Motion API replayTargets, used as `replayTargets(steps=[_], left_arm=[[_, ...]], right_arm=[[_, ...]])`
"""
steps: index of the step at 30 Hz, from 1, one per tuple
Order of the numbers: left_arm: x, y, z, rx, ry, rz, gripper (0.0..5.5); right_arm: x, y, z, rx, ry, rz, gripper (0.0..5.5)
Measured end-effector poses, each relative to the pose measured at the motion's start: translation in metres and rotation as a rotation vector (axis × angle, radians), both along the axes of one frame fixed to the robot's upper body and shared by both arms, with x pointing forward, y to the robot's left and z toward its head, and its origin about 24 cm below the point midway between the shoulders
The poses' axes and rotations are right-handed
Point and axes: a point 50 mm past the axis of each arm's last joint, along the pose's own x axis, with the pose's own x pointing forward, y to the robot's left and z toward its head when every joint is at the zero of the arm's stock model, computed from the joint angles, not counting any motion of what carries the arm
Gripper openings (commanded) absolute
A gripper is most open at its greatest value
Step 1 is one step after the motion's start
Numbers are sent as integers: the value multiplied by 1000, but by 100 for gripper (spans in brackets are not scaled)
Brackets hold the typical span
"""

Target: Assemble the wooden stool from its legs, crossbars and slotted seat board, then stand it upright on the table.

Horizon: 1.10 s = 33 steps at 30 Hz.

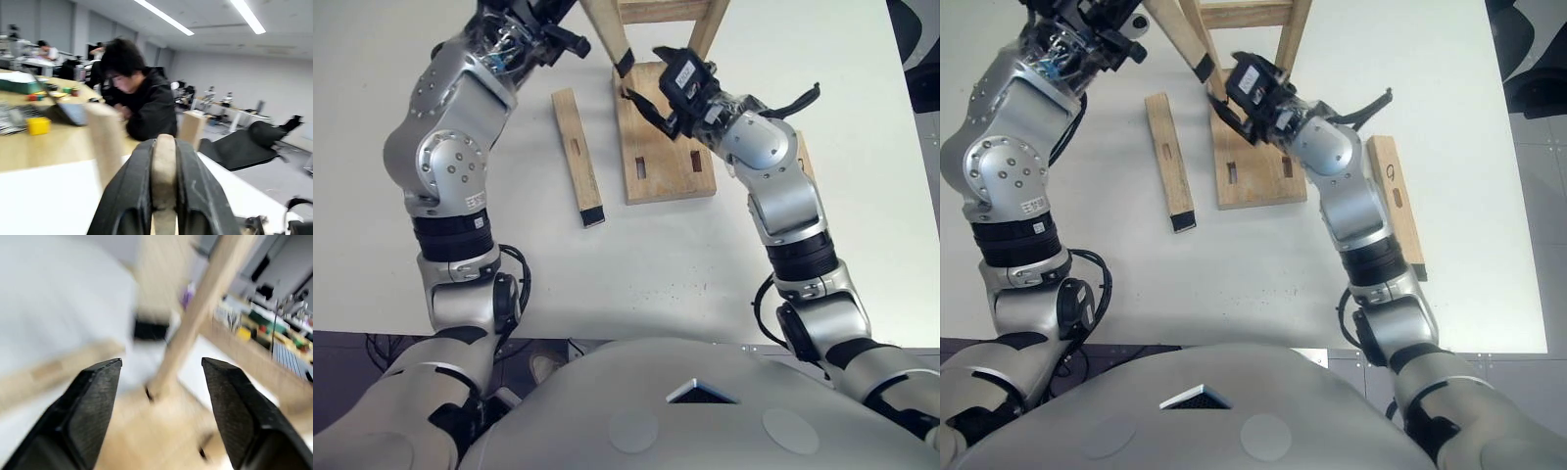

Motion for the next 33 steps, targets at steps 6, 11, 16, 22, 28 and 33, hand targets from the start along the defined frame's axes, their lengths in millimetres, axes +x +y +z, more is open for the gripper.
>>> replayTargets(steps=[6,11,16,22,28,33], left_arm=[[-16,38,-31,41,301,326,38],[-29,53,-56,5,520,441,38],[-31,40,-61,-95,566,433,38],[-30,38,-44,-105,493,455,38],[-28,19,-52,-223,540,447,38],[-33,24,-70,-176,529,540,38]], right_arm=[[7,-31,-10,-67,4,-230,310],[7,-41,-13,-52,3,-308,310],[8,-41,-18,-60,22,-300,310],[7,-41,-20,-67,40,-280,310],[7,-41,-24,-75,60,-264,310],[7,-40,-23,-76,58,-252,310]])
